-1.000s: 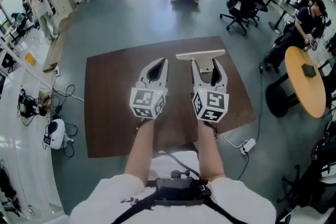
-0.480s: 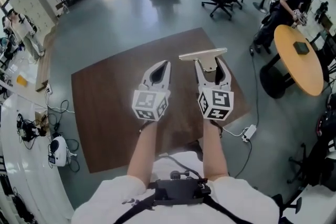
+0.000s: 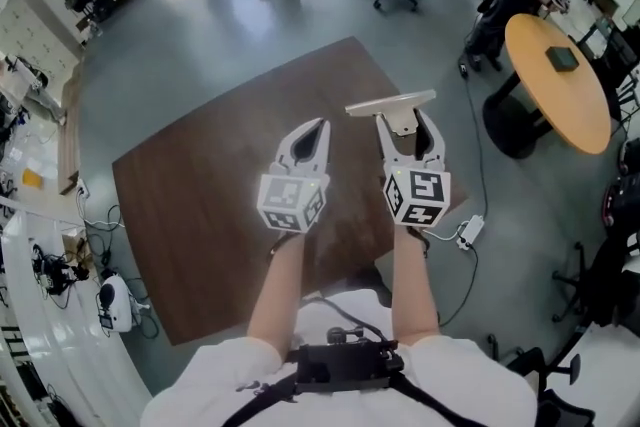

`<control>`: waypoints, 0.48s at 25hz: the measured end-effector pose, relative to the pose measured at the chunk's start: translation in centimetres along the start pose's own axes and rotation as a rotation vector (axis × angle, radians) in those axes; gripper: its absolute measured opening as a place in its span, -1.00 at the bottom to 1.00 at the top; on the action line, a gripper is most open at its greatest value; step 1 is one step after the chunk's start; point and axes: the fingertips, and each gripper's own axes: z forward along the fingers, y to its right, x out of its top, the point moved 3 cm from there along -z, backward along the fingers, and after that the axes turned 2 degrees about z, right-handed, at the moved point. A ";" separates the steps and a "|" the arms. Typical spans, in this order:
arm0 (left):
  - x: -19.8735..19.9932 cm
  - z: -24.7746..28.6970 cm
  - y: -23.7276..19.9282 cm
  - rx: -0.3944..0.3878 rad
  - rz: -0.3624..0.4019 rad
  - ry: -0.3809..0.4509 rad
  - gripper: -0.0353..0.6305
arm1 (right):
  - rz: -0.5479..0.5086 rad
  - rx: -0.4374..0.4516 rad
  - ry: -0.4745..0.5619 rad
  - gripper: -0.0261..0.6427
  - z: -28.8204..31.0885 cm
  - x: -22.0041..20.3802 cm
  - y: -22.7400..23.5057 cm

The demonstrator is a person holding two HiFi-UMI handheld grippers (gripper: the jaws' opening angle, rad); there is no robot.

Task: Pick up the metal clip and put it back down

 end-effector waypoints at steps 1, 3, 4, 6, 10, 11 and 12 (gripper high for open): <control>-0.4 0.5 0.2 -0.006 -0.003 -0.009 -0.87 | 0.003 -0.007 -0.011 -0.03 0.2 -0.5 0.6; -1.4 1.6 0.4 -0.014 -0.012 -0.028 -0.87 | 0.007 -0.019 -0.034 -0.03 0.6 -1.6 1.8; -1.9 2.1 0.5 -0.016 -0.017 -0.036 -0.87 | 0.007 -0.024 -0.046 -0.03 0.9 -2.2 2.5; -2.9 3.4 0.9 -0.023 -0.028 -0.054 -0.87 | 0.004 -0.034 -0.071 -0.03 1.3 -3.5 3.8; -5.2 5.3 1.7 -0.036 -0.047 -0.089 -0.86 | 0.006 -0.041 -0.124 -0.03 1.9 -6.2 5.9; -5.8 5.6 1.9 -0.038 -0.050 -0.097 -0.86 | 0.008 -0.041 -0.138 -0.03 2.0 -6.9 6.3; -6.4 6.0 2.1 -0.040 -0.055 -0.107 -0.87 | 0.010 -0.042 -0.151 -0.03 2.1 -7.6 6.7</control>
